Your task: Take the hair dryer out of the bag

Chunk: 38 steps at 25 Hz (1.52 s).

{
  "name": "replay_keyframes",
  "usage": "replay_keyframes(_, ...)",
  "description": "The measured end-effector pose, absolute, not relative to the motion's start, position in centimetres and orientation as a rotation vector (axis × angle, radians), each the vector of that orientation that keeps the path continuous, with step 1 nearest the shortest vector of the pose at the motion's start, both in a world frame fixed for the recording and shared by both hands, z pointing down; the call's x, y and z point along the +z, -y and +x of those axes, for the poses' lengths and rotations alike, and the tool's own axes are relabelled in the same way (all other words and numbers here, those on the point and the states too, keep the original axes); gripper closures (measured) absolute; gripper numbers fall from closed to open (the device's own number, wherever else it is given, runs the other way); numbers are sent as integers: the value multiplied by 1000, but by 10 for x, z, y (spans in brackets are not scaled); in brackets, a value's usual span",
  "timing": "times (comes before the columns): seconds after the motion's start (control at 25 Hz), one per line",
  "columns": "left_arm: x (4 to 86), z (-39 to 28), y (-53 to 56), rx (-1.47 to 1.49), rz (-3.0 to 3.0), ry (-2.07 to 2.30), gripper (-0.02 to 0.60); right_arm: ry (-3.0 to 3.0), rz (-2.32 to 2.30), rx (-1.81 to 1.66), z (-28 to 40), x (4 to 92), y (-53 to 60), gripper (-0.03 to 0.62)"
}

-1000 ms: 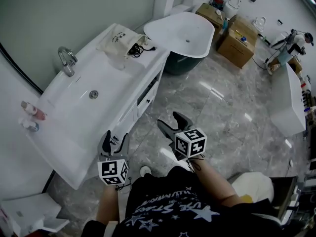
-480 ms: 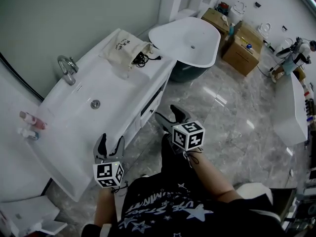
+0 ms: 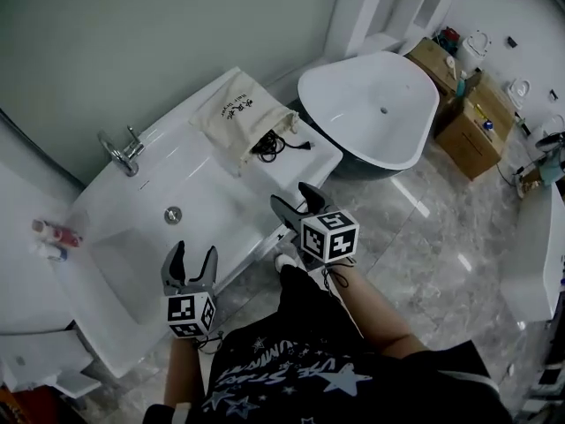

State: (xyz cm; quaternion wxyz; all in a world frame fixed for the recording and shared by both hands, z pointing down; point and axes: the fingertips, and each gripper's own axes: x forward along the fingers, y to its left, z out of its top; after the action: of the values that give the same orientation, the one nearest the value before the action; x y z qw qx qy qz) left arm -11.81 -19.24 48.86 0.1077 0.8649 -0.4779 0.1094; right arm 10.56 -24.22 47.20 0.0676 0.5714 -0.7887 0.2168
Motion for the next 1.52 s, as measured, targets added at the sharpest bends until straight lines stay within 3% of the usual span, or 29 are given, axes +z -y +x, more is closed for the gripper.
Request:
replay_keyframes(0.36, 484, -38, 277, 444, 2545, 1486, 281, 2404, 1533, 675, 155, 485, 348, 284)
replay_keyframes(0.84, 521, 41, 346, 748, 2629, 1465, 282, 2420, 1321, 733, 165, 515, 408, 289)
replay_keyframes(1.16, 548, 67, 402, 1255, 2714, 1553, 284, 2436, 1195, 737, 161, 529, 429, 295)
replay_keyframes(1.28, 551, 72, 416, 1230, 2689, 1584, 321, 2433, 1165, 751, 162, 534, 432, 296)
replay_keyframes(1.44, 541, 74, 423, 1194, 2700, 1619, 514, 2437, 1118, 754, 159, 538, 435, 299)
replay_keyframes(1.52, 537, 75, 426, 1138, 2695, 1600, 528, 2444, 1100, 746, 157, 537, 439, 299)
